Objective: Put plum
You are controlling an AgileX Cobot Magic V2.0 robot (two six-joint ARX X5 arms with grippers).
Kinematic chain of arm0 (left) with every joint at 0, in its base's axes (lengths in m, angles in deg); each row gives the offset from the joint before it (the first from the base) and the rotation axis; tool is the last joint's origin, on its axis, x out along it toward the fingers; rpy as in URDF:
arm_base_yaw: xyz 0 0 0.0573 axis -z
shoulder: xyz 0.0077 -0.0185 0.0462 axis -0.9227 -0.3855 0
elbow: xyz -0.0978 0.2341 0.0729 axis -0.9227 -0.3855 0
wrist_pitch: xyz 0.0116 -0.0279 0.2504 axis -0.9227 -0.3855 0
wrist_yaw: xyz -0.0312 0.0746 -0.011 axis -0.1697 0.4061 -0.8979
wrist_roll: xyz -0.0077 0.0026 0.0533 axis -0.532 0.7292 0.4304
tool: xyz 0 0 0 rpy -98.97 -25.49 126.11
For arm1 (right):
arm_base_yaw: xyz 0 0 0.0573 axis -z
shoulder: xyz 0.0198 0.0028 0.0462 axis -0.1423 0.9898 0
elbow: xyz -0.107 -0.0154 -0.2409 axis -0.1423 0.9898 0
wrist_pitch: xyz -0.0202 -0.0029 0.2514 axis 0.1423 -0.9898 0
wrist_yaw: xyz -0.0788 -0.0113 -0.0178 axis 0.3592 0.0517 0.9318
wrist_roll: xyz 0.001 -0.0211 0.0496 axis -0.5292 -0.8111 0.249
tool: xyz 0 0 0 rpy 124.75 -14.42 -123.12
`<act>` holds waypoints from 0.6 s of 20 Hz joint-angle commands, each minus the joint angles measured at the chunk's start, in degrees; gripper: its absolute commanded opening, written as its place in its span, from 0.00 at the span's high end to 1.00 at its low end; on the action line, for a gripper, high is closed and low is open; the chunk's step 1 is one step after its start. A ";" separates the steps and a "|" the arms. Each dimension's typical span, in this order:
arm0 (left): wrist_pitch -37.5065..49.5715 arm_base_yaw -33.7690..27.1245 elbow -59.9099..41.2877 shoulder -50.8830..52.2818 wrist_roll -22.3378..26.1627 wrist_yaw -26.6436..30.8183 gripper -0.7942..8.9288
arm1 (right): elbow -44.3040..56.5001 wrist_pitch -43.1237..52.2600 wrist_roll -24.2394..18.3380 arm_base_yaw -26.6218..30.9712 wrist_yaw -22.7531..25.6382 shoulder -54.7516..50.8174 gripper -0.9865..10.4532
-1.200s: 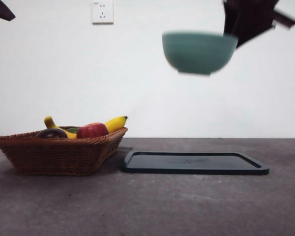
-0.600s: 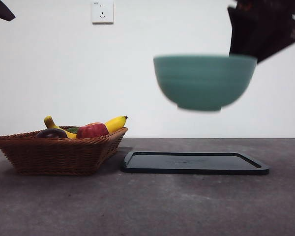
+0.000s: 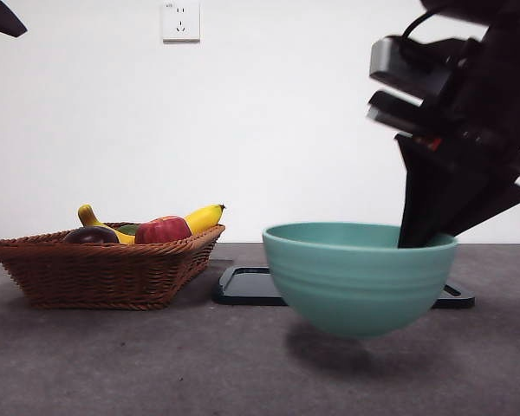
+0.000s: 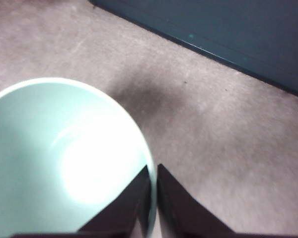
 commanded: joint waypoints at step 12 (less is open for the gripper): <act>-0.98 0.26 1.31 -0.33 0.55 -0.31 0.50 | -0.37 4.13 2.32 -1.01 0.07 7.52 0.90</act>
